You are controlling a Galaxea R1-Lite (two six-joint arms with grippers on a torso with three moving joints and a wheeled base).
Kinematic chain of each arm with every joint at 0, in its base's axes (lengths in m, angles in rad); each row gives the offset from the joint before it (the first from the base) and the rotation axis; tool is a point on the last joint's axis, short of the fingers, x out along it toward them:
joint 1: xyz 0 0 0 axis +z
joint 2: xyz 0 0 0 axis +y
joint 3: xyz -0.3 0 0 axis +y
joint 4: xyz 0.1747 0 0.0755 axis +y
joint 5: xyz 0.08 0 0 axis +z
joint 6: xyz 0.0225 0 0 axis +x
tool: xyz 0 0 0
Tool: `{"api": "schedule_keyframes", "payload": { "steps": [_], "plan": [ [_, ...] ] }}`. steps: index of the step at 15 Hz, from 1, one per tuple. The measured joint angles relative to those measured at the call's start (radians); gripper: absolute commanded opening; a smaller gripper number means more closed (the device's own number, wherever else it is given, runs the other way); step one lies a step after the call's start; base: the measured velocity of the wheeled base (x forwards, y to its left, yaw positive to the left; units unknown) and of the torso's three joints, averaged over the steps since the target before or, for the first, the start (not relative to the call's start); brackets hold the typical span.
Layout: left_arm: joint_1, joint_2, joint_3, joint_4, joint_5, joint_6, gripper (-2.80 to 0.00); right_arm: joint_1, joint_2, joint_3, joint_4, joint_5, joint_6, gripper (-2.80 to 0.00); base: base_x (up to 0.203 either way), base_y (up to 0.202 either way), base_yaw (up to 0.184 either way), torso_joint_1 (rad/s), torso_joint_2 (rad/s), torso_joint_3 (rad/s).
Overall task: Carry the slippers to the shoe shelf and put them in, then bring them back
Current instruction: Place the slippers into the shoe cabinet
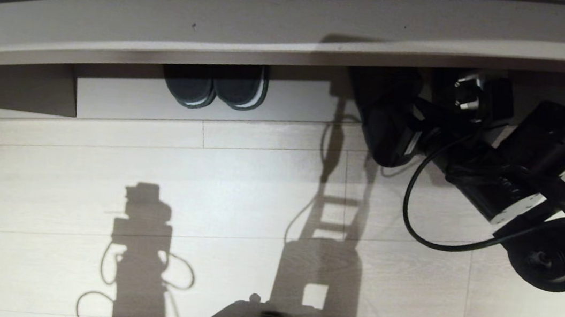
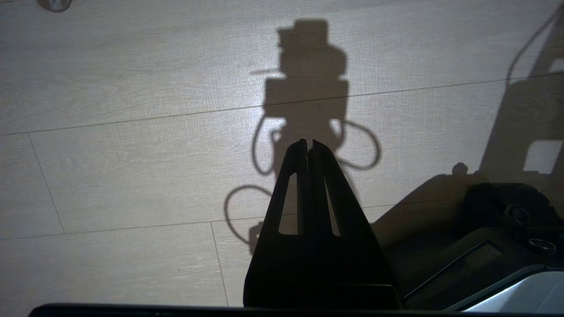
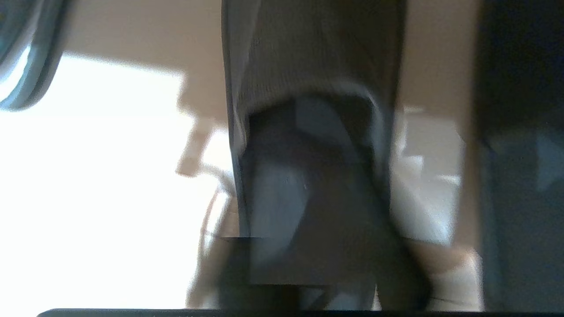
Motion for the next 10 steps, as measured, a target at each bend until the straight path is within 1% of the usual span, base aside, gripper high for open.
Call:
{"api": "schedule_keyframes", "payload": {
  "steps": [2,4,8,10],
  "plan": [
    [0.000,0.000,0.000,0.000,0.001,0.000,-2.80,0.009,0.052,-0.083,0.014,-0.019,-0.002,-2.80,0.000,0.000,0.000,0.000,0.00,0.000],
    [0.000,0.000,0.000,0.000,0.000,0.000,-2.80,0.011,0.090,-0.131,0.024,-0.030,-0.005,-2.80,0.000,0.000,0.000,0.000,0.00,0.000],
    [0.000,0.000,0.000,0.000,0.001,0.000,-2.80,-0.007,0.145,-0.269,0.026,-0.046,-0.009,-2.80,0.000,0.000,0.000,0.000,0.00,0.000],
    [0.000,0.000,0.000,0.000,0.001,0.000,-2.80,-0.012,0.171,-0.352,0.026,-0.094,-0.009,-2.80,0.000,0.000,0.000,0.000,0.00,0.000]
  ]
}}
